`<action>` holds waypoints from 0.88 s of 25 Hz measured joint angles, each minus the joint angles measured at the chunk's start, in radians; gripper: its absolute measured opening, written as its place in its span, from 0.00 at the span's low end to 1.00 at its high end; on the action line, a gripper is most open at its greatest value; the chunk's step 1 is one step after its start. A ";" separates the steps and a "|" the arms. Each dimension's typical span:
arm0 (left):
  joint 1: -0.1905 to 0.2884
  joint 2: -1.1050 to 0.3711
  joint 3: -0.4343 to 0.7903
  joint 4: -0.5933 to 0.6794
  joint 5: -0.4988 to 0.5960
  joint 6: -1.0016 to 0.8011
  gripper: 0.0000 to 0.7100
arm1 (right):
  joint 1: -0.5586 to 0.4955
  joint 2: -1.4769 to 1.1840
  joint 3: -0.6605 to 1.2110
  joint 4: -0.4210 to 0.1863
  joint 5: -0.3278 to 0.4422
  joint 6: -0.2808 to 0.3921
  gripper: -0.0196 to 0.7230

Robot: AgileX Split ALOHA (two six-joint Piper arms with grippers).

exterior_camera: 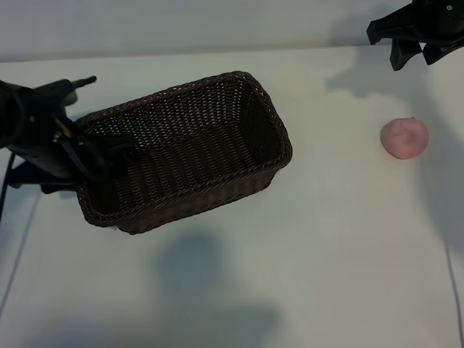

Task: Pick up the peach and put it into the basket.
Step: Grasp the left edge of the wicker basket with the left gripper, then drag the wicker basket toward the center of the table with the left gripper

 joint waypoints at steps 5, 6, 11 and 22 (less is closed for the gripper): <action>0.000 0.058 0.002 -0.026 -0.019 0.000 0.76 | 0.000 0.000 0.000 0.000 0.000 -0.001 0.65; 0.000 0.062 0.003 -0.027 -0.019 0.000 0.74 | 0.000 0.000 0.000 0.000 0.000 -0.001 0.65; 0.001 0.062 0.003 -0.044 -0.029 -0.009 0.53 | 0.000 0.000 0.000 0.000 0.001 -0.001 0.65; 0.001 0.038 0.005 -0.060 -0.039 0.001 0.52 | 0.000 0.000 0.000 0.000 0.000 -0.001 0.65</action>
